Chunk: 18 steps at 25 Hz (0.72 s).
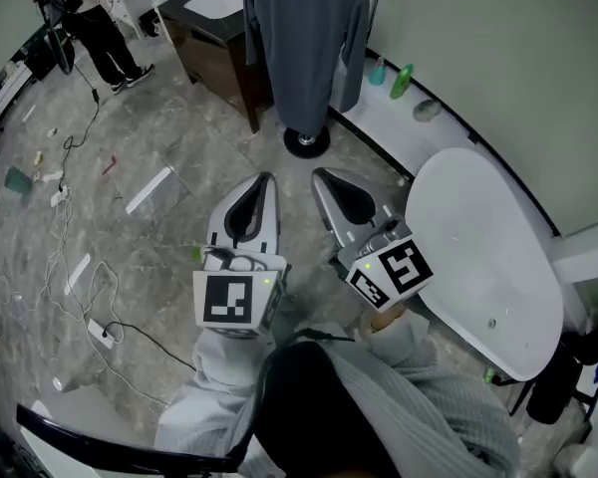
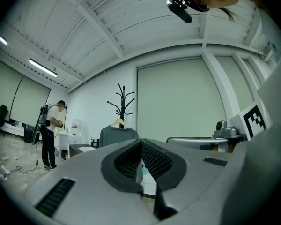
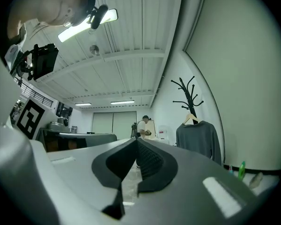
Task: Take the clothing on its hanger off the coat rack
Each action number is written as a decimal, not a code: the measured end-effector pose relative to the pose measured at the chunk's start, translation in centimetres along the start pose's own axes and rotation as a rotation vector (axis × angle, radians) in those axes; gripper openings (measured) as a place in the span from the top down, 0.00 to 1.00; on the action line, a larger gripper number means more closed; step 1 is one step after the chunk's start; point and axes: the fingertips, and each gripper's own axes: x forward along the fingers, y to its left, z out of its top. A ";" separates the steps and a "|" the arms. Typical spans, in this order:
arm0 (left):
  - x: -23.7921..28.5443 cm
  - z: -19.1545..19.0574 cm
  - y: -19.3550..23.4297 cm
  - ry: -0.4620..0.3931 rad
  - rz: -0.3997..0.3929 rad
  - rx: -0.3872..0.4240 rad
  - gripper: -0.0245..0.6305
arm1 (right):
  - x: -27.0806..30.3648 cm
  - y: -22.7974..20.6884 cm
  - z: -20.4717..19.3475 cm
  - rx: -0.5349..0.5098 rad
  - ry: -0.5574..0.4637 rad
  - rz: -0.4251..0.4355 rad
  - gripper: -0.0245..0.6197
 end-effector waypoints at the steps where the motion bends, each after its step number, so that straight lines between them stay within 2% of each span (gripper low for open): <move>1: 1.2 0.1 1.7 -0.005 -0.008 -0.005 0.96 | 2.0 -0.5 -0.1 0.003 -0.005 -0.011 0.96; 9: 10.5 -1.5 12.5 0.044 -0.046 -0.038 0.96 | 14.1 -5.5 -1.6 0.009 0.020 -0.073 0.96; 13: 16.4 -4.2 16.1 0.086 -0.058 -0.059 0.96 | 18.9 -10.8 -4.0 0.029 0.048 -0.110 0.96; 18: 25.9 -5.8 20.0 0.059 -0.096 -0.047 0.96 | 26.4 -19.1 -5.1 0.020 0.030 -0.123 0.96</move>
